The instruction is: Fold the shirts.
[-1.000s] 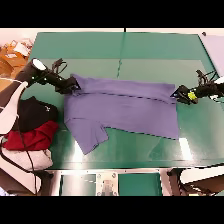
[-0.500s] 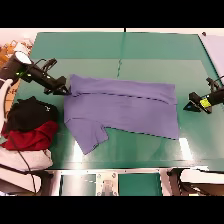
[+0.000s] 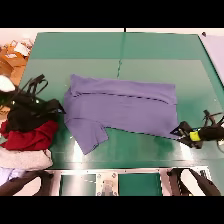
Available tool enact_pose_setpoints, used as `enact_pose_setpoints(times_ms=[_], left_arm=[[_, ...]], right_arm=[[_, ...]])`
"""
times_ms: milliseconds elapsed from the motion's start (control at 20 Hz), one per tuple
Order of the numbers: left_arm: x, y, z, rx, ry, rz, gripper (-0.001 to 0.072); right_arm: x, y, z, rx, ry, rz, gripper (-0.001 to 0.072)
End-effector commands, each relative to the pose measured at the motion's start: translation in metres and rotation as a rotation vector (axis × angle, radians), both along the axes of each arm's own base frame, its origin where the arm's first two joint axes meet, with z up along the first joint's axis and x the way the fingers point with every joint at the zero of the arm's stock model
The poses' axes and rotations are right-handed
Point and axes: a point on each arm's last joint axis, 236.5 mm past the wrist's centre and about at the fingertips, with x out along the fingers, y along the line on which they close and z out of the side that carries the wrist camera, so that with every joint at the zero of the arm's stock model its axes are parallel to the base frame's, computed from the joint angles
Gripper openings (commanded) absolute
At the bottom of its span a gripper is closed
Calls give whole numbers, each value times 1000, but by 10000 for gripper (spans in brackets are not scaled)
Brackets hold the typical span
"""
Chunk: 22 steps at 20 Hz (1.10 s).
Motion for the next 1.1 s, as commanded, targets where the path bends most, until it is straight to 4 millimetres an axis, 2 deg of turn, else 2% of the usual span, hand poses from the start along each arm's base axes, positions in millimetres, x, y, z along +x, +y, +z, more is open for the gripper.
enact_pose_setpoints(times_ms=[0,150,200,250,300,450,650,750,850,950,1050], left_arm=[[-26,1,-16,12,23,40,626],[-38,0,-29,9,67,48,626],[-41,0,-33,9,76,51,626],[-43,0,-37,9,87,57,626],[-47,0,-41,8,103,68,626],[-60,-5,-57,-16,155,106,626],[-80,-27,-86,-105,205,173,626],[-75,-42,-101,-119,153,211,626],[-55,-64,-109,-162,52,289,625],[-38,-82,-104,-207,-20,350,625],[-36,-95,-101,-227,-40,346,625]], right_arm=[[13,7,-28,22,-94,-170,508],[30,-10,-32,-25,-143,-227,488],[36,-16,-30,-45,-165,-238,422],[43,-23,-27,-66,-187,-249,273],[48,-28,-23,-81,-207,-255,39],[64,-44,-16,-141,-264,-213,17],[87,-58,-4,-156,-284,-184,16],[89,-57,-4,-145,-272,-164,17],[88,-56,-6,-143,-268,-153,17],[88,-56,-6,-150,-273,-138,17],[89,-57,-5,-152,-275,-139,17]])
